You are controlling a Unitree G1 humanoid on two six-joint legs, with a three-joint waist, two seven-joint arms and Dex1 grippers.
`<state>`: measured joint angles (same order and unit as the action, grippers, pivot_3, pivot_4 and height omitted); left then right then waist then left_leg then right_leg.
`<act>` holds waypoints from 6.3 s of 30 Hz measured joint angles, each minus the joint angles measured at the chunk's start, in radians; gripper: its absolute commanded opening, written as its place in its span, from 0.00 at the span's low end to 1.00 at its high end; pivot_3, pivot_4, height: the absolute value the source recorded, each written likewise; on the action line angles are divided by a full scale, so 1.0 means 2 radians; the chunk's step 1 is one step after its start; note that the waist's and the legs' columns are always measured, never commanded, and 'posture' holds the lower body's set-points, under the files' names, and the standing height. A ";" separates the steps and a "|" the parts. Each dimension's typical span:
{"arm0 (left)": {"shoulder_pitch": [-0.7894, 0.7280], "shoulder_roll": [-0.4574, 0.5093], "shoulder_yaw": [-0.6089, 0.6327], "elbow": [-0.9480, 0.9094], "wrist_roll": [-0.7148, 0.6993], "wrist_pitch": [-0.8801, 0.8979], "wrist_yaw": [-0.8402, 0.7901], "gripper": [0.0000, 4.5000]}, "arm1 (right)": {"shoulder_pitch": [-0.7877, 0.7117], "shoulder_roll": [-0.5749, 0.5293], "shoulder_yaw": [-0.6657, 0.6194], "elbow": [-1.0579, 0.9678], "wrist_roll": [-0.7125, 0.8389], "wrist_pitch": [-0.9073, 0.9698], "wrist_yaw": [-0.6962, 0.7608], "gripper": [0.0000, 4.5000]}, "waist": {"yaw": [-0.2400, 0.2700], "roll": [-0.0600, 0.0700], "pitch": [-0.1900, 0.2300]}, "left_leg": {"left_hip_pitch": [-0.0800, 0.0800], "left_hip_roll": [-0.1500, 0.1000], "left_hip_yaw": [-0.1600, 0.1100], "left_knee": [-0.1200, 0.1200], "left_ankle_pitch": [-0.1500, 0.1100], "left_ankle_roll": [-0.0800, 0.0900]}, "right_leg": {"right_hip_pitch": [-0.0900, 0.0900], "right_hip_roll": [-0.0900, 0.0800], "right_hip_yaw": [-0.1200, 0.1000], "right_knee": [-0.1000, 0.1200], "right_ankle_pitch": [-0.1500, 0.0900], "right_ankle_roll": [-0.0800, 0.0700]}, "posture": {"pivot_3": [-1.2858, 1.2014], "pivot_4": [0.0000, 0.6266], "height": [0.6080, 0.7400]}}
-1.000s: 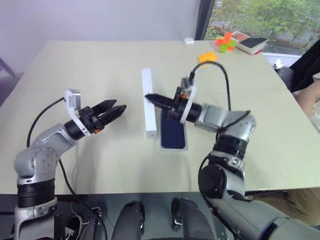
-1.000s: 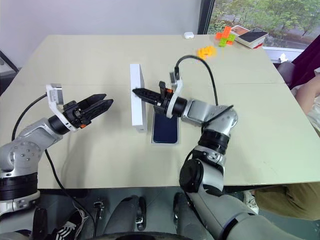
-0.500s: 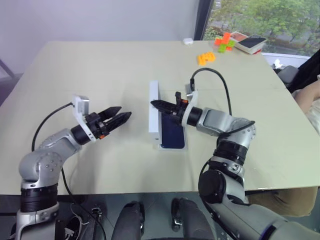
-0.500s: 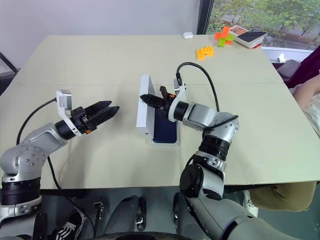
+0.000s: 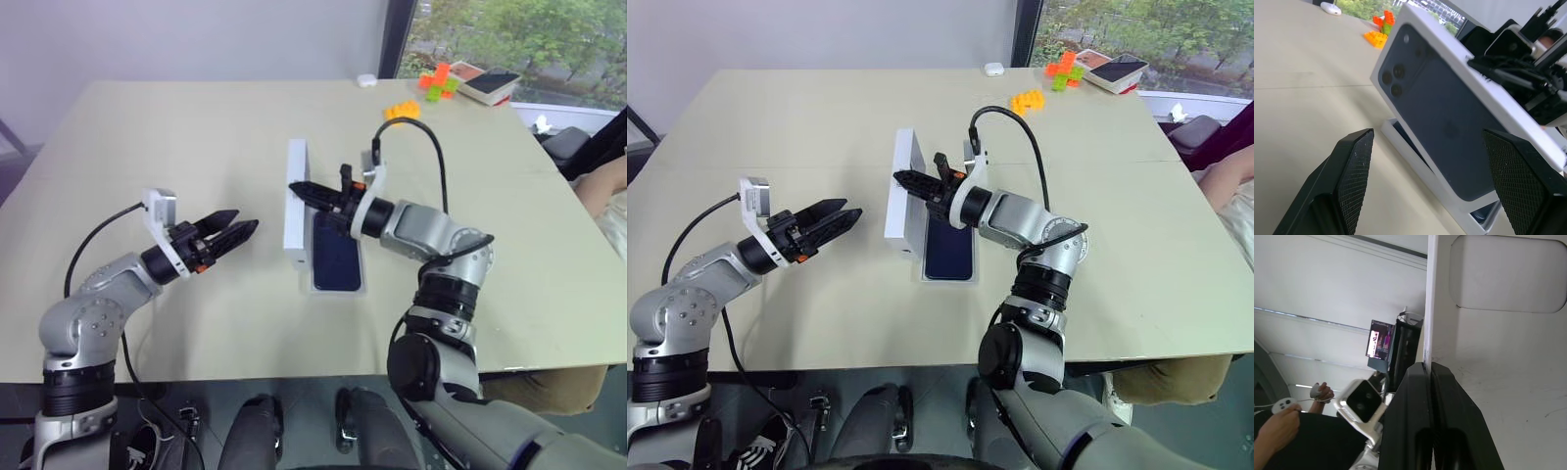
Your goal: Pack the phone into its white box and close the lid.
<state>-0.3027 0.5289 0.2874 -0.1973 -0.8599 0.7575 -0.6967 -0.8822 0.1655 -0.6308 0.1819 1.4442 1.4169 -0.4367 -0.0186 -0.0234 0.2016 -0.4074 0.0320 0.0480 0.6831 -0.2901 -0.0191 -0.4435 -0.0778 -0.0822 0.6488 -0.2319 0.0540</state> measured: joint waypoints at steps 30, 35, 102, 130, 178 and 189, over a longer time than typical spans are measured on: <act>0.016 -0.030 -0.024 0.020 0.027 -0.024 0.003 0.82 | 0.130 -0.058 0.185 0.002 0.126 -0.157 -0.005 0.00 | 0.002 0.000 -0.001 | 0.000 0.000 0.000 0.000 0.000 0.000 | 0.000 0.000 0.001 -0.001 0.000 0.000 | 0.52 0.24 1.00; 0.010 -0.045 -0.032 0.038 0.032 -0.026 0.004 0.53 | 0.130 -0.067 0.194 0.003 0.127 -0.157 0.002 0.00 | 0.002 0.000 -0.001 | 0.000 0.000 0.000 0.000 0.000 0.000 | 0.000 0.000 0.001 -0.001 0.000 0.000 | 0.52 0.24 1.00; -0.091 -0.147 -0.174 0.134 0.144 -0.049 -0.018 0.00 | 0.027 -0.394 0.387 0.109 -0.559 -0.477 0.630 1.00 | 0.014 0.000 0.000 | 0.000 -0.001 0.001 0.001 -0.001 0.002 | 0.000 0.000 -0.001 -0.002 0.000 0.001 | 0.52 0.24 1.00; -0.092 -0.055 -0.182 0.149 0.197 -0.009 -0.055 0.00 | 0.081 -0.420 0.422 0.071 -0.683 -0.603 0.735 0.01 | 0.012 0.000 0.000 | 0.000 -0.001 0.001 0.001 0.000 0.001 | 0.001 0.000 -0.001 -0.001 0.000 0.001 | 0.52 0.24 1.00; -0.137 -0.105 -0.193 0.159 0.237 0.001 -0.030 0.00 | 0.107 -0.417 0.430 0.010 -0.726 -0.570 0.768 0.01 | 0.015 0.000 0.000 | 0.001 -0.002 0.001 0.002 0.001 0.001 | 0.002 -0.001 -0.001 0.000 0.001 0.001 | 0.52 0.24 1.00; -0.147 -0.118 -0.194 0.186 0.243 -0.019 -0.028 0.00 | 0.111 -0.417 0.434 0.015 -0.742 -0.573 0.763 0.01 | 0.015 0.000 0.000 | 0.001 -0.002 0.001 0.002 0.001 0.001 | 0.002 -0.001 -0.001 0.000 0.001 0.001 | 0.52 0.24 1.00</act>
<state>-0.5973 0.2937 -0.1003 0.1739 -0.3736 0.7191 -0.7529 -0.6595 -0.6678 0.2373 0.2120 -0.0390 0.2705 1.0891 0.0119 -0.0231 0.2011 -0.4047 0.0277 0.0502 0.6870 -0.2882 -0.0179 -0.4387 -0.0792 -0.0839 0.6485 -0.2307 0.0555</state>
